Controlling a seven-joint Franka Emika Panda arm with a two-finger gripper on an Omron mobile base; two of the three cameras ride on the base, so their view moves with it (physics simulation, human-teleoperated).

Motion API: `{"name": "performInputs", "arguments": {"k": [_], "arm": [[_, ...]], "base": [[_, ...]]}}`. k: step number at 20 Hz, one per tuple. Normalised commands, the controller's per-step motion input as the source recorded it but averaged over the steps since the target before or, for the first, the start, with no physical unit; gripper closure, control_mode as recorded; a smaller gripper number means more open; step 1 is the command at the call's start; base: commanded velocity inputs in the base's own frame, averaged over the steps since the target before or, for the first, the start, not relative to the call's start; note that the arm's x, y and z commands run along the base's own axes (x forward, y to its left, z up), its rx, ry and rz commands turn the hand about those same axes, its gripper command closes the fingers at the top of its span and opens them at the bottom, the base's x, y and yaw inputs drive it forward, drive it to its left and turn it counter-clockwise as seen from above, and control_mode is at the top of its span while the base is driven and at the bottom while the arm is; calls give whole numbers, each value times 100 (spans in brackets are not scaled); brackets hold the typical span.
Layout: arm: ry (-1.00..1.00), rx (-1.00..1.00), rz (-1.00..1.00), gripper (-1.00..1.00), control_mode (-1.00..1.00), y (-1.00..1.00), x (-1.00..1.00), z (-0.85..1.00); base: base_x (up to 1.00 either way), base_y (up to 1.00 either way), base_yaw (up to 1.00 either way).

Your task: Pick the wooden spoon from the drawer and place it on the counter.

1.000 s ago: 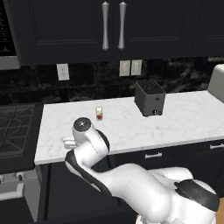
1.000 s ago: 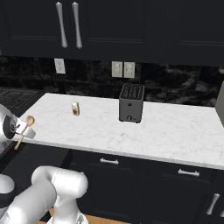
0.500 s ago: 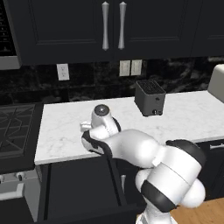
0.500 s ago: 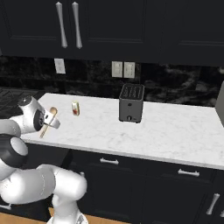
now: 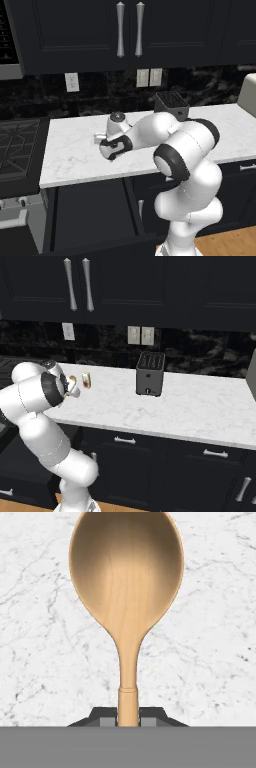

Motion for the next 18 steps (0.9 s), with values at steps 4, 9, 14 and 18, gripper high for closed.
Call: {"name": "performInputs", "arguments": {"k": [4,9,14,18], "arm": [[6,0,0,100,-100,4,51,-41],[9,0,0,100,-100,6,35,-49],[7,0,0,-100,-100,0,19,-21],[1,0,0,-100,-100,0,1,5]], "base": [[0,0,0],[0,0,0],[0,0,0],[0,0,0]]}}
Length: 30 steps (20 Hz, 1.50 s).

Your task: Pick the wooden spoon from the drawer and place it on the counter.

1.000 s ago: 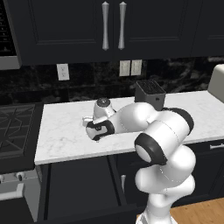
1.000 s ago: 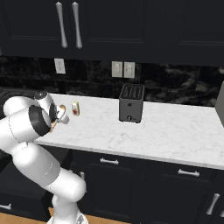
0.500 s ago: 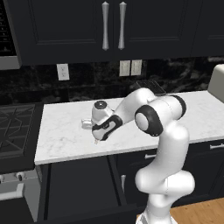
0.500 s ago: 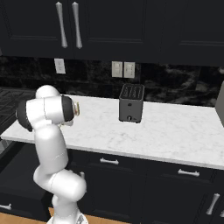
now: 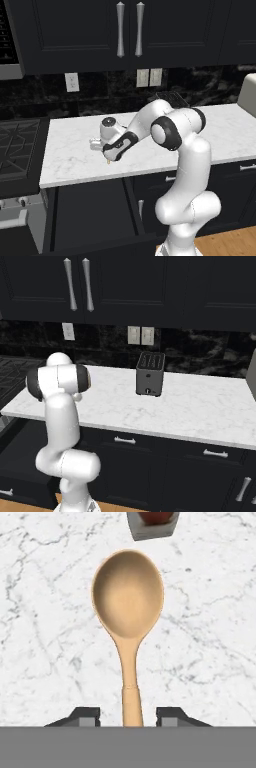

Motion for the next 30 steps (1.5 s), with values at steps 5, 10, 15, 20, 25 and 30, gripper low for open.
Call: {"name": "performInputs", "arguments": {"k": [5,10,15,20,25,30], "arm": [[0,-5,-1,-100,-100,0,0,29],[0,-3,-9,-100,-100,0,-53,42],[0,0,-8,-100,-100,-5,-80,47],[0,6,-6,-100,-100,-28,-86,52],[0,11,-2,-100,-100,-39,-77,65],[0,10,0,-100,-100,-27,-33,72]], "base": [[0,0,0],[0,0,0],[0,0,0],[0,0,0],[0,0,0],[0,0,0]]}}
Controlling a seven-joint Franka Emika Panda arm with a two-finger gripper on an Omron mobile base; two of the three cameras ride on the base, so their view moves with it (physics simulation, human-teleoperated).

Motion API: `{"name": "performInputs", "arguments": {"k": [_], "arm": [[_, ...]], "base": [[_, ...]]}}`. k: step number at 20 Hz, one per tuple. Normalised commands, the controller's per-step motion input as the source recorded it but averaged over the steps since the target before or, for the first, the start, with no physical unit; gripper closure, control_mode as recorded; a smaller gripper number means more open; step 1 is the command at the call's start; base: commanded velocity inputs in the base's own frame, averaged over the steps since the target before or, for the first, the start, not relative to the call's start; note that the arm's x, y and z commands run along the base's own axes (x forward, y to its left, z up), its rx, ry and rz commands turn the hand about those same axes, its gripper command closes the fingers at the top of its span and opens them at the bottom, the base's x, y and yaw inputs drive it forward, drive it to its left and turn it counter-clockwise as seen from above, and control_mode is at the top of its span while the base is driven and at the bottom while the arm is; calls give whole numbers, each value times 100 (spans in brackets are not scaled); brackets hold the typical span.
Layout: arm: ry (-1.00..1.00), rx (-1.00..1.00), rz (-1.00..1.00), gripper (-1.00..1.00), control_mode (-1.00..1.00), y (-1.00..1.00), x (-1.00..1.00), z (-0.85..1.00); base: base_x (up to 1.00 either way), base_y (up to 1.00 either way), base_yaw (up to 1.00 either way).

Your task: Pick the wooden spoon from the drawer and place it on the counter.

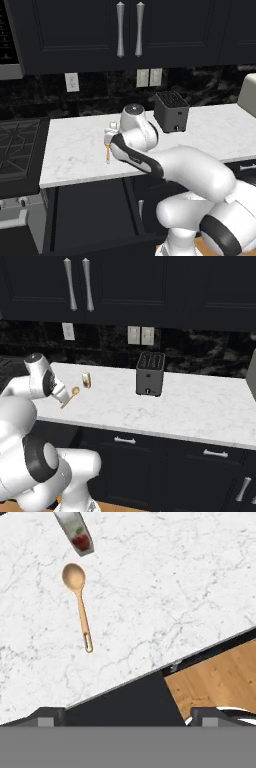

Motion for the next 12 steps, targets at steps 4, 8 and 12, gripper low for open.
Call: {"name": "performInputs", "arguments": {"k": [4,8,12], "arm": [[0,6,1,-100,-100,-5,-8,17],[0,0,2,-100,-100,7,0,0],[4,-2,0,-100,-100,26,4,0]], "base": [[0,0,0],[0,0,0],[0,0,0]]}}
